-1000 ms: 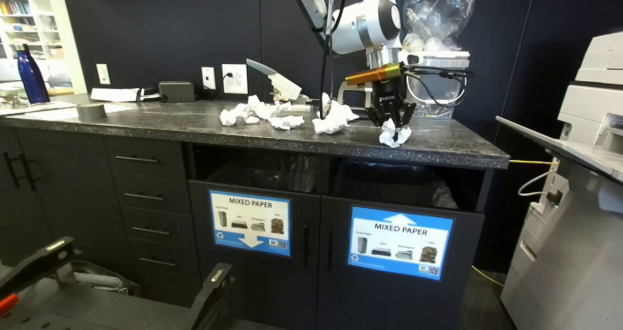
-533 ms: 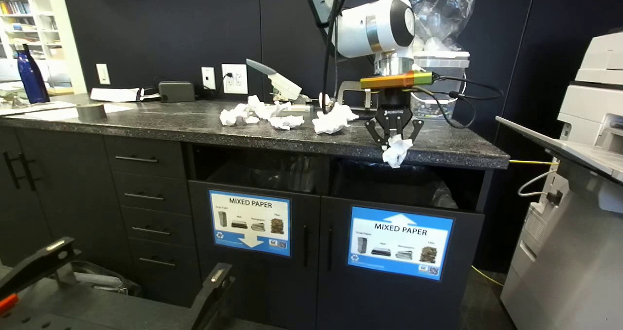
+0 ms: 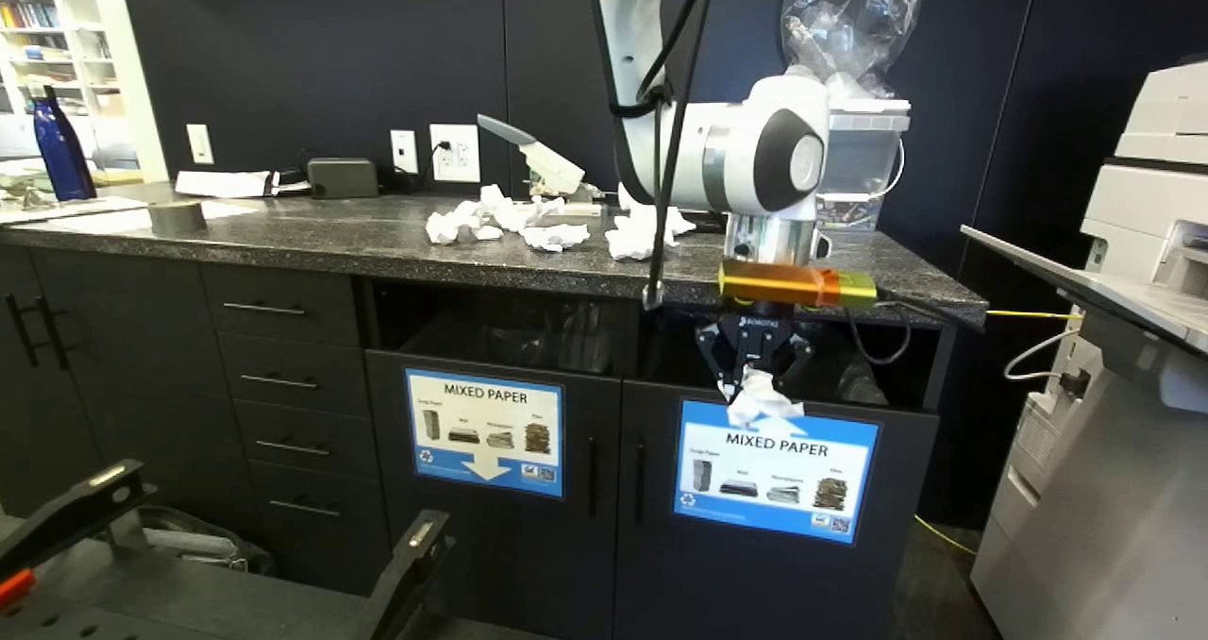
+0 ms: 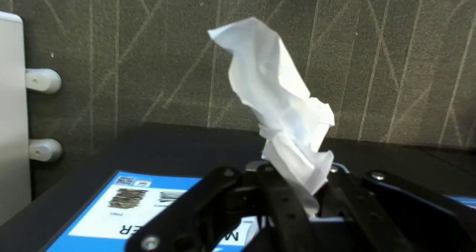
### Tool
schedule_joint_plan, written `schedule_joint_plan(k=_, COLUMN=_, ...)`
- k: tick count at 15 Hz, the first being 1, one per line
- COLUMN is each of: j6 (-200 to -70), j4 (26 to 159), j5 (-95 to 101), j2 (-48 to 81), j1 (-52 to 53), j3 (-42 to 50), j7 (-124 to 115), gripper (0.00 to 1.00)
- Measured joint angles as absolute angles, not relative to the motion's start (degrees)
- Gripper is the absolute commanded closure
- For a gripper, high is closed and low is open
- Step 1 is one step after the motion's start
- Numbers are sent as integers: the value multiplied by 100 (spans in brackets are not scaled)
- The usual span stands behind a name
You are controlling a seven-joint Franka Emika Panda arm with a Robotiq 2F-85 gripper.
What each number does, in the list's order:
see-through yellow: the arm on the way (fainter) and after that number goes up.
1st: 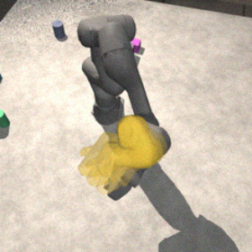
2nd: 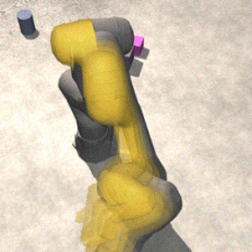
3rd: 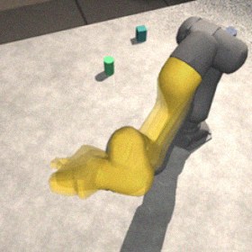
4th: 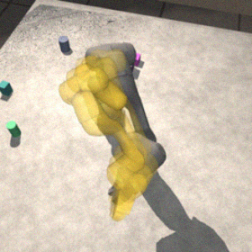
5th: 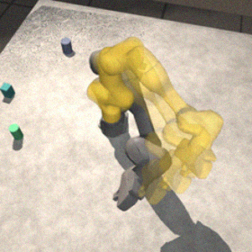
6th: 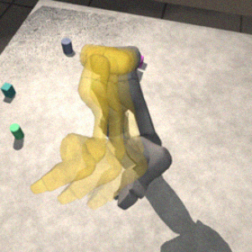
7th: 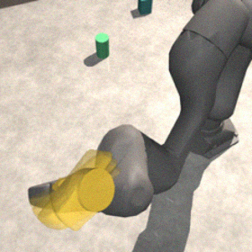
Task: Put the tissues inside the rubbish bin.
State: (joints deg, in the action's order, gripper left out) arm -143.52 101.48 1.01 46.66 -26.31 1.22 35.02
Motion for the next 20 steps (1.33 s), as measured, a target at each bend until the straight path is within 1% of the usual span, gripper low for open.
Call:
schedule_joint_plan(k=4, j6=-15636, j4=10831, j5=-255, j2=4738, j1=-3282, j3=-639, j7=4546, gripper=85)
schedule_joint_plan(k=8, j6=-16401, j4=10837, j5=-364, j2=4989, j1=-3899, j3=-1550, j7=5357, gripper=85)
schedule_joint_plan(k=11, j6=-16801, j4=10580, j5=-363, j2=5352, j1=-4188, j3=-2055, j7=5664, gripper=85)
schedule_joint_plan(k=15, j6=-17311, j4=10006, j5=-260, j2=6019, j1=-4459, j3=-2501, j7=5912, gripper=86)
schedule_joint_plan(k=20, j6=-17986, j4=9288, j5=256, j2=7025, j1=-5138, j3=-3252, j7=5999, gripper=86)
